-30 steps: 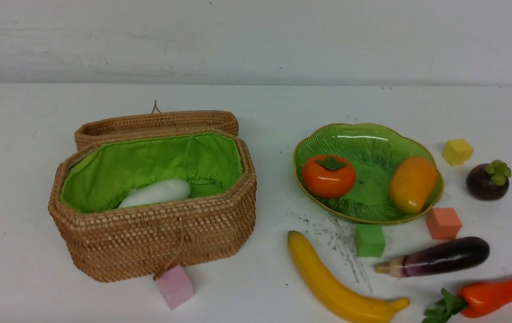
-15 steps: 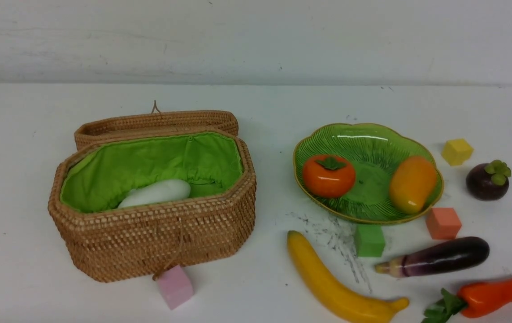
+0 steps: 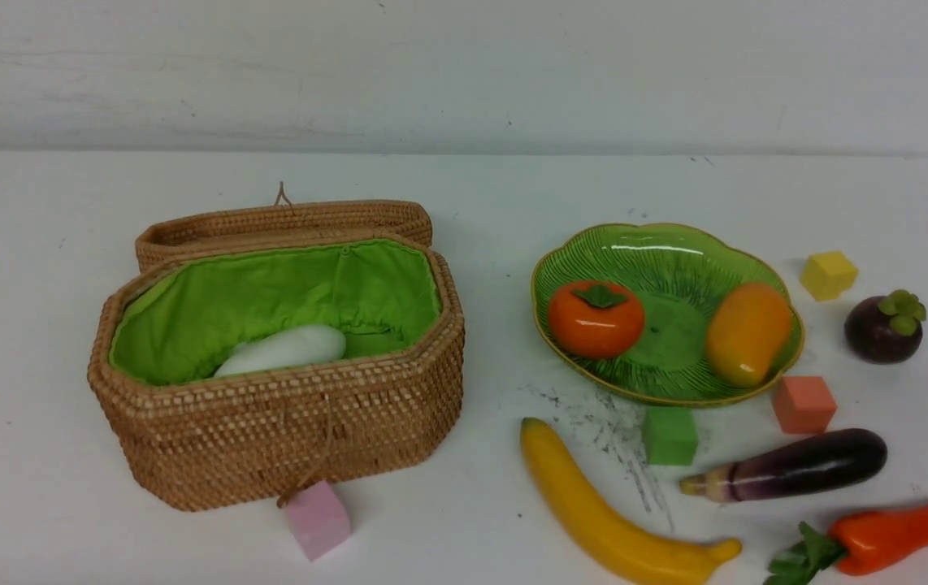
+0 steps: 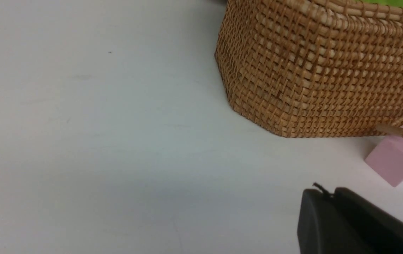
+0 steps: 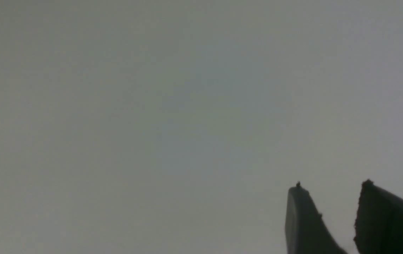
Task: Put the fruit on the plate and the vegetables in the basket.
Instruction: Use the right arm to grab a banana and put it into the right plate
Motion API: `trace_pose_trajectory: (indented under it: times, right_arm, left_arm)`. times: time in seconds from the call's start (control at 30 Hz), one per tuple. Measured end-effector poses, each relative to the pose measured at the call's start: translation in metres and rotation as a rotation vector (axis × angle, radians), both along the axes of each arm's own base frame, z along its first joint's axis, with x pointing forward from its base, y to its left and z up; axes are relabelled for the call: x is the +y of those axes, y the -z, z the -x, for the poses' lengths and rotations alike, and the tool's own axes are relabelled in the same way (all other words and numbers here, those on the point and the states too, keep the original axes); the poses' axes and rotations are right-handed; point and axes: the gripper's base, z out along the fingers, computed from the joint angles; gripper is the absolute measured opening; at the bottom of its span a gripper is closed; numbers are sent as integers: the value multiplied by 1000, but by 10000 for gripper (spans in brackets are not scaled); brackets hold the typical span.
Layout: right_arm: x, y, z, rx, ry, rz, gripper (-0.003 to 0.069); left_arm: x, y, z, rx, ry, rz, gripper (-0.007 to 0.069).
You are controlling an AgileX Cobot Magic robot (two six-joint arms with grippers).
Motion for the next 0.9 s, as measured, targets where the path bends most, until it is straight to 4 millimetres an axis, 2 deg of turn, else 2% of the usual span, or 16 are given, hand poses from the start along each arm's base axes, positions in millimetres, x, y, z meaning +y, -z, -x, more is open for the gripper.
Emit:
trace_pose_trajectory:
  times: [0.03, 0.07, 0.13, 0.27, 0.37, 0.5, 0.53, 0.63, 0.67, 0.7, 0.77, 0.8, 0.83, 0.87, 0.9]
  right_arm:
    - [0, 0, -2, 20, 2, -1, 244]
    - [-2, -1, -16, 157, 28, 18, 244]
    - [-5, 6, -36, 319, 50, 28, 244]
    - [-3, 31, -71, 544, 30, -3, 244]
    - [8, 53, -97, 726, -74, 44, 244]
    - [43, 74, -127, 867, -355, 244, 244]
    - [44, 75, -129, 874, -364, 251, 244]
    - [86, 82, -155, 981, -616, 401, 250]
    - [89, 85, -156, 996, -628, 403, 251]
    - [107, 93, -168, 1063, -700, 440, 265]
    - [128, 103, -177, 1125, -765, 479, 300]
    - [133, 106, -181, 1139, -779, 490, 314]
    - [146, 117, -187, 1177, -808, 517, 351]
    - [146, 119, -188, 1183, -808, 518, 351]
    - [158, 131, -193, 1220, -832, 552, 400]
  left_arm:
    - [0, 0, 0, 0, 0, 0, 40]
    - [0, 0, 0, 0, 0, 0, 41]
    - [0, 0, 0, 0, 0, 0, 44]
    - [0, 0, 0, 0, 0, 0, 50]
    - [0, 0, 0, 0, 0, 0, 52]
    - [0, 0, 0, 0, 0, 0, 53]
    - [0, 0, 0, 0, 0, 0, 53]
    - [0, 0, 0, 0, 0, 0, 55]
    - [0, 0, 0, 0, 0, 0, 55]
    - [0, 0, 0, 0, 0, 0, 55]
    - [0, 0, 0, 0, 0, 0, 55]
    - [0, 0, 0, 0, 0, 0, 55]
    - [0, 0, 0, 0, 0, 0, 55]
    - [0, 0, 0, 0, 0, 0, 55]
    - [0, 0, 0, 0, 0, 0, 57]
